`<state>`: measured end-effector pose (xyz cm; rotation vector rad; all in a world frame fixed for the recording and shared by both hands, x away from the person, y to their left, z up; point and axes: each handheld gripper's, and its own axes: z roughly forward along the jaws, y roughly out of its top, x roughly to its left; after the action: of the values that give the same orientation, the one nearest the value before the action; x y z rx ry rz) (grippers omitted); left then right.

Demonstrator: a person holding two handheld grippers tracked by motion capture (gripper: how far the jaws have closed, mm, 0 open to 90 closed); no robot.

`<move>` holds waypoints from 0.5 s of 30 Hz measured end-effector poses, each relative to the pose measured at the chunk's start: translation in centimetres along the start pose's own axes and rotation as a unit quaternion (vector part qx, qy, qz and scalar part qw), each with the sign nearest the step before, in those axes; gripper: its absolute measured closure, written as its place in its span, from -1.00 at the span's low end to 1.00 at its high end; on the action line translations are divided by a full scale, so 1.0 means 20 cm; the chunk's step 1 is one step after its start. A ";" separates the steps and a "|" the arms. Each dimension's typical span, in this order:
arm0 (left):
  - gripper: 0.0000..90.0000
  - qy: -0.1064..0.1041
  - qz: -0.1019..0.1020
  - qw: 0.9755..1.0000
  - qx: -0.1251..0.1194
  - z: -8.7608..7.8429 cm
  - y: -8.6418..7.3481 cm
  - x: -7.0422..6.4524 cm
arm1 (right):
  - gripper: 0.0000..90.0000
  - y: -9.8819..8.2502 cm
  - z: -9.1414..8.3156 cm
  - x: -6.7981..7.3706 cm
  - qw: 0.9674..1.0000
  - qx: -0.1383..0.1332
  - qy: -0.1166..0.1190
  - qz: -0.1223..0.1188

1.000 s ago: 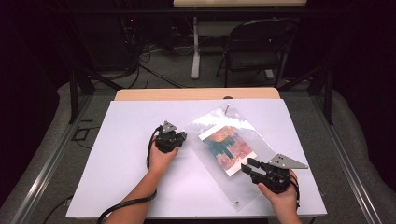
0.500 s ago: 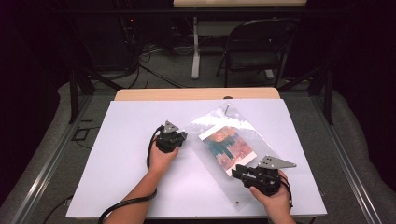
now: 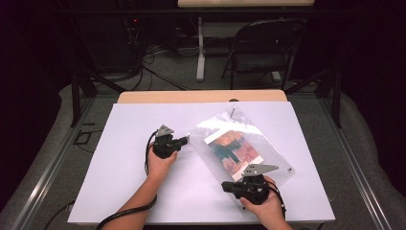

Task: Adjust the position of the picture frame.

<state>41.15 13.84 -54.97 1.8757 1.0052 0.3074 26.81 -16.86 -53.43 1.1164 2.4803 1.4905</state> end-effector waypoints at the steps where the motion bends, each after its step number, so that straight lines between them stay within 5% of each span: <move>1: 1.00 0.005 0.012 1.000 0.006 -0.01 0.00 0.00 | 0.91 0.00 0.01 0.01 1.000 0.006 0.001 -0.002; 8: 1.00 -0.009 0.020 1.000 0.009 -0.01 -0.02 -0.02 | 0.82 0.00 0.03 0.01 1.000 0.003 0.010 -0.001; 15: 0.96 0.009 0.032 0.999 0.015 0.00 -0.03 -0.05 | 0.77 -0.01 0.01 -0.01 1.000 -0.001 0.009 0.005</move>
<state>40.29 13.18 -55.21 1.9370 0.9684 0.3497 26.86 -16.80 -53.78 1.1219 2.4873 1.5137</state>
